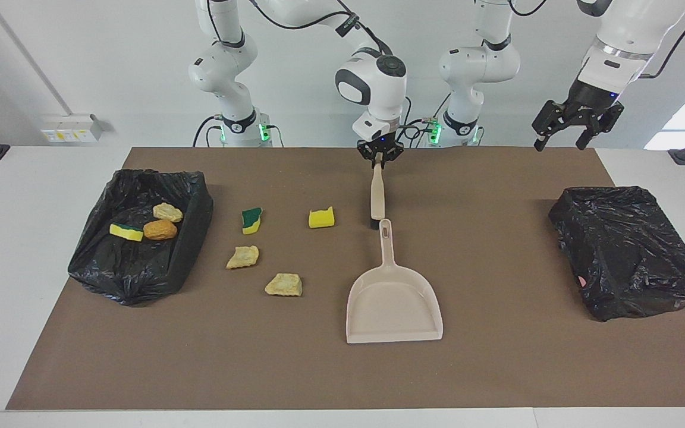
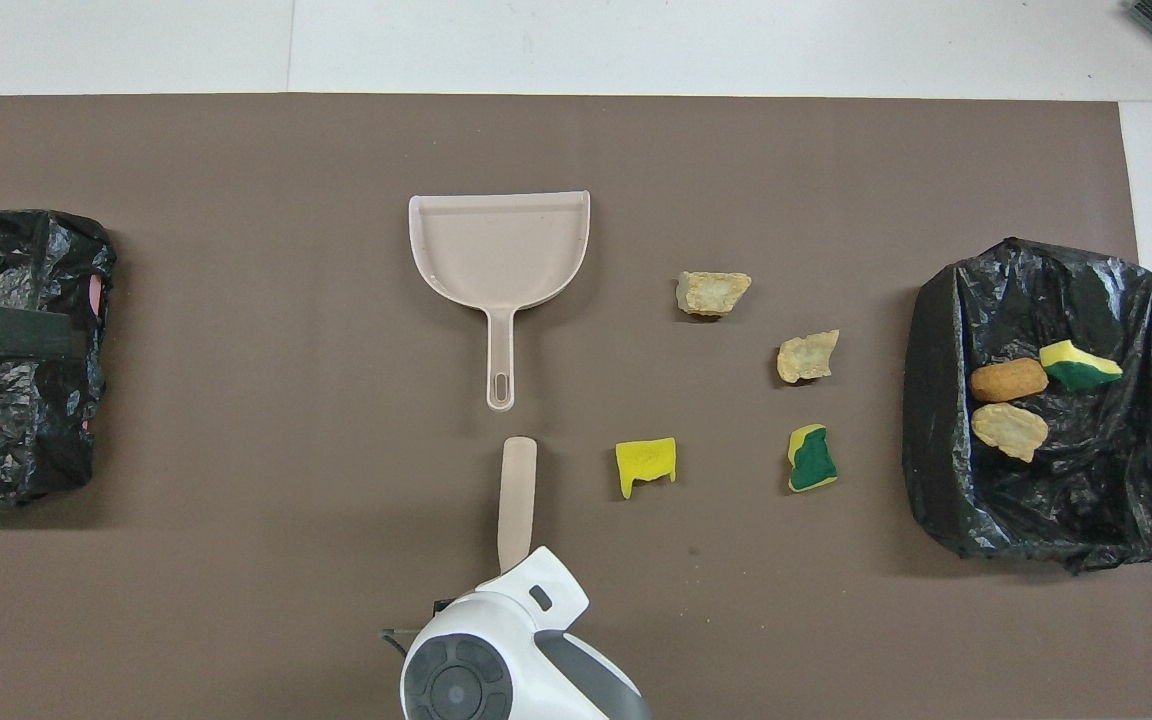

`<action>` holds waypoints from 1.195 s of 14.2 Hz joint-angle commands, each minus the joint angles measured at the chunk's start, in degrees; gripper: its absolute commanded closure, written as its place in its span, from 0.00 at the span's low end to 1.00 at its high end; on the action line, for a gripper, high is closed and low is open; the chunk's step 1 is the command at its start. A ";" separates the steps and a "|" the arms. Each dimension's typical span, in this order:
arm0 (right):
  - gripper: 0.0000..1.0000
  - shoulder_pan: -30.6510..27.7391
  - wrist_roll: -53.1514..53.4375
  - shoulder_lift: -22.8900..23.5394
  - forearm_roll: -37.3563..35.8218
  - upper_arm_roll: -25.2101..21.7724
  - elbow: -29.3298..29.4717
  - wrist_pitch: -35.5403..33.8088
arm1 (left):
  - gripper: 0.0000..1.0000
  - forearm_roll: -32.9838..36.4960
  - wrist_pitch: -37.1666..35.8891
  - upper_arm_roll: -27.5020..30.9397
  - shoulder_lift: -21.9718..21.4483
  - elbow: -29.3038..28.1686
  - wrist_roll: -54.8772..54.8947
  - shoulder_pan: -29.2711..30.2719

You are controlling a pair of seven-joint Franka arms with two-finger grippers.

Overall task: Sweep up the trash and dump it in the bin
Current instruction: 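Reach the left gripper to the dustpan while the right gripper reaches the brush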

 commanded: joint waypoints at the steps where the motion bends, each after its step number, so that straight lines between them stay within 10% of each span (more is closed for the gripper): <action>1: 1.00 -4.12 -0.95 -5.53 1.00 0.20 -0.32 -6.36 | 0.00 0.68 3.95 -0.67 1.36 -0.57 -0.89 -0.47; 17: 1.00 -28.47 -18.25 -12.93 -6.73 0.03 -1.81 -28.09 | 0.00 1.03 24.34 -0.76 24.03 -0.92 -18.90 -25.70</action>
